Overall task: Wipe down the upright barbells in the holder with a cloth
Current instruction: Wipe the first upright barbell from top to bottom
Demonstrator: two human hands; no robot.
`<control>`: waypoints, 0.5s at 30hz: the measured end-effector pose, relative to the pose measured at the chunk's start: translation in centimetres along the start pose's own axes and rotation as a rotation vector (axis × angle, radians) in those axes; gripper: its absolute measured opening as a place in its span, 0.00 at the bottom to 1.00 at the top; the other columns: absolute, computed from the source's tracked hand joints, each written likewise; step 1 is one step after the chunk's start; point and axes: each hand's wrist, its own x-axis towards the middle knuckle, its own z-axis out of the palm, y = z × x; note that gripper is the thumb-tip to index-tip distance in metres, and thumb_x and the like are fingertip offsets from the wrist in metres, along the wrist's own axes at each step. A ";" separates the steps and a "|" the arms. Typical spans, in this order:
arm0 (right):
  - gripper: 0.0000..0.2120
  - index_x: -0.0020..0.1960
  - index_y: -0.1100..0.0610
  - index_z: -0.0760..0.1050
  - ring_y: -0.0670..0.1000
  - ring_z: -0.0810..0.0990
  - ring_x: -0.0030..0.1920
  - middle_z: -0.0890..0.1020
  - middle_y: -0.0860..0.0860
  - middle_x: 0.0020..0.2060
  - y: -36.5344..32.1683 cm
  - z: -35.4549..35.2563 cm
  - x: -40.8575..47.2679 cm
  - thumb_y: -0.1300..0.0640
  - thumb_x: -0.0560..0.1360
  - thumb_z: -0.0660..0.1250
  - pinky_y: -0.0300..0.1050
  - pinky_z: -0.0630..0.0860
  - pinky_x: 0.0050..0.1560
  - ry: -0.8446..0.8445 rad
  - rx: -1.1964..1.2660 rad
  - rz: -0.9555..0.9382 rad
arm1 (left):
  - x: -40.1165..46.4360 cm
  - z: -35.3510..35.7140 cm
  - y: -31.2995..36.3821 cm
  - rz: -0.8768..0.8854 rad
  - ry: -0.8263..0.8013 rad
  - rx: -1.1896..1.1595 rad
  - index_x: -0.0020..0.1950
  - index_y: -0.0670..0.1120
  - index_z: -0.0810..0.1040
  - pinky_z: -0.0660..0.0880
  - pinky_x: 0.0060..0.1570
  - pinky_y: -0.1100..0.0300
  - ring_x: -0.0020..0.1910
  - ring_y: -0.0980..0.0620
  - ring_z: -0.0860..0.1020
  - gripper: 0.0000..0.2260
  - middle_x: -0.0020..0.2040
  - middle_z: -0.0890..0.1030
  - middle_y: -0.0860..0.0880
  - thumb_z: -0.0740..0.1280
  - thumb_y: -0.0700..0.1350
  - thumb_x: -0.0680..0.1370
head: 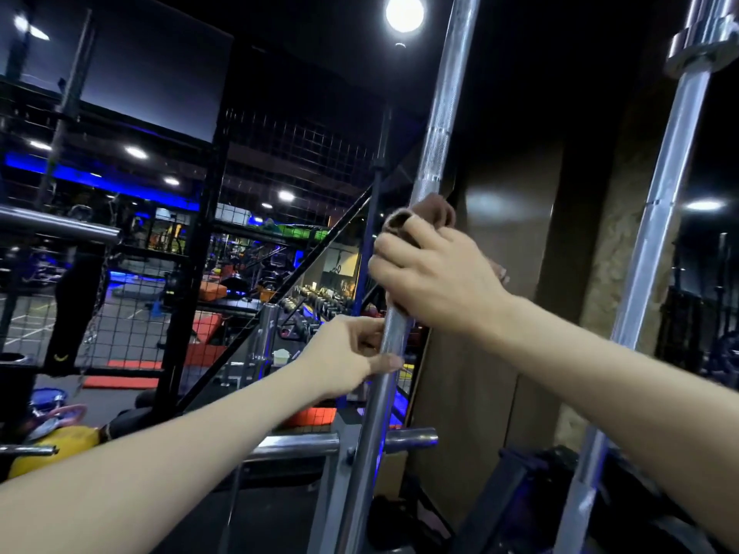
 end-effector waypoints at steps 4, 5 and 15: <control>0.01 0.44 0.53 0.75 0.56 0.76 0.44 0.80 0.49 0.45 4.6 0.8 2.8 0.58 0.74 0.66 0.47 0.68 0.32 0.061 -0.156 0.186 | 0.1 -0.1 0.3 0.018 0.011 0.147 0.58 0.55 0.71 0.72 0.46 0.76 0.44 0.63 0.76 0.18 0.44 0.77 0.62 0.74 0.44 0.72; 0.02 0.44 0.53 0.76 0.56 0.76 0.44 0.80 0.49 0.45 4.5 1.1 3.1 0.59 0.74 0.66 0.47 0.66 0.32 0.089 -0.164 0.250 | 0.2 0.0 0.2 0.022 0.020 0.146 0.57 0.56 0.70 0.72 0.45 0.78 0.44 0.63 0.76 0.19 0.44 0.76 0.63 0.74 0.44 0.72; 0.04 0.48 0.52 0.77 0.55 0.72 0.47 0.80 0.49 0.50 -0.8 0.6 -1.1 0.56 0.73 0.66 0.47 0.69 0.35 -0.027 0.039 0.120 | 0.5 0.1 -0.4 0.002 0.018 -0.014 0.56 0.45 0.80 0.73 0.42 0.72 0.37 0.64 0.77 0.16 0.39 0.81 0.60 0.75 0.41 0.70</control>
